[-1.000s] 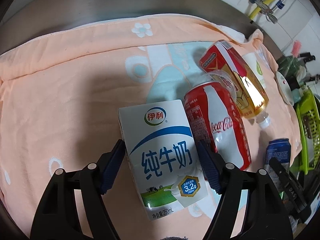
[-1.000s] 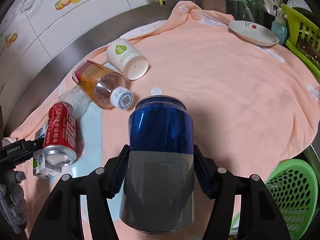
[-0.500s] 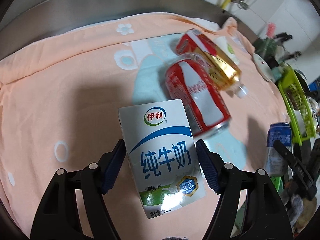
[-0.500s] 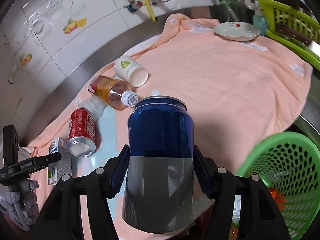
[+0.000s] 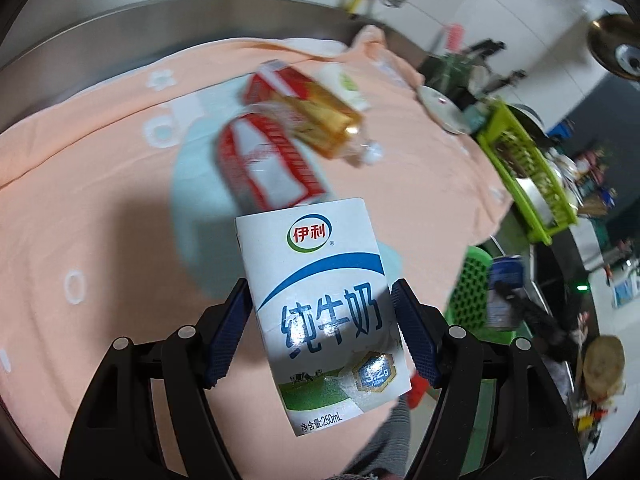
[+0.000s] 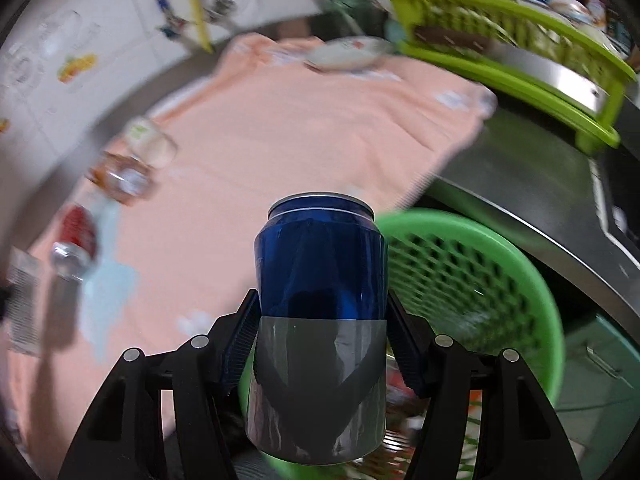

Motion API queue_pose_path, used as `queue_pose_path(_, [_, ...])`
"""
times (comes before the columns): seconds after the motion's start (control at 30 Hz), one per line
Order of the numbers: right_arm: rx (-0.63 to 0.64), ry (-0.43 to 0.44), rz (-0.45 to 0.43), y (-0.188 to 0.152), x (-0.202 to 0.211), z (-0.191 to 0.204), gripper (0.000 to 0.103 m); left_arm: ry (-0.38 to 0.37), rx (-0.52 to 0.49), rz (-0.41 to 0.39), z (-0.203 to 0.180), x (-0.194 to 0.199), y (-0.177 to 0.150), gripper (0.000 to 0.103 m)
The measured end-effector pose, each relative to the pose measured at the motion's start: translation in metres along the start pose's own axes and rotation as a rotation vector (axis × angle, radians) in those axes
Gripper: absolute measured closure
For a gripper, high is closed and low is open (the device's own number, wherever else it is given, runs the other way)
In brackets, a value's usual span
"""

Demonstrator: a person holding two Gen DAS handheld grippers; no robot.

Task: Collect trash
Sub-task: 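Release the blue can into the green basket with the right gripper while the left gripper carries the carton, then release the milk carton into the green basket with the left gripper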

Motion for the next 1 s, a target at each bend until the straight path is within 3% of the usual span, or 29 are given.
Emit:
queue_pose_path(0.17, [-0.032,-0.093,0.059,-0.031,-0.015,-0.044,0.044,-0.054,-0.063,0.009,-0.042,-0.007,0.002,0.033])
queue_pose_path(0.5, [-0.115,-0.137,0.087,-0.055,-0.026,-0.088,0.043,-0.16,-0.215,0.073,-0.143,-0.035,-0.01,0.033])
queue_pose_path(1.0, [-0.131,-0.08,-0.052,-0.062,0.032,-0.094,0.035,-0.244,-0.405,0.183,-0.273,-0.093,-0.056,0.033])
Point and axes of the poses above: each gripper's, at about its wrist camera, not at the fingertips, and x roughly against the way its jaws point, z to its left, y to its top, the point moved 10 cm from there along -x, roughly the way its jaws point, and after that the axes turned 5 degrees about y, right-handed, at the moved point
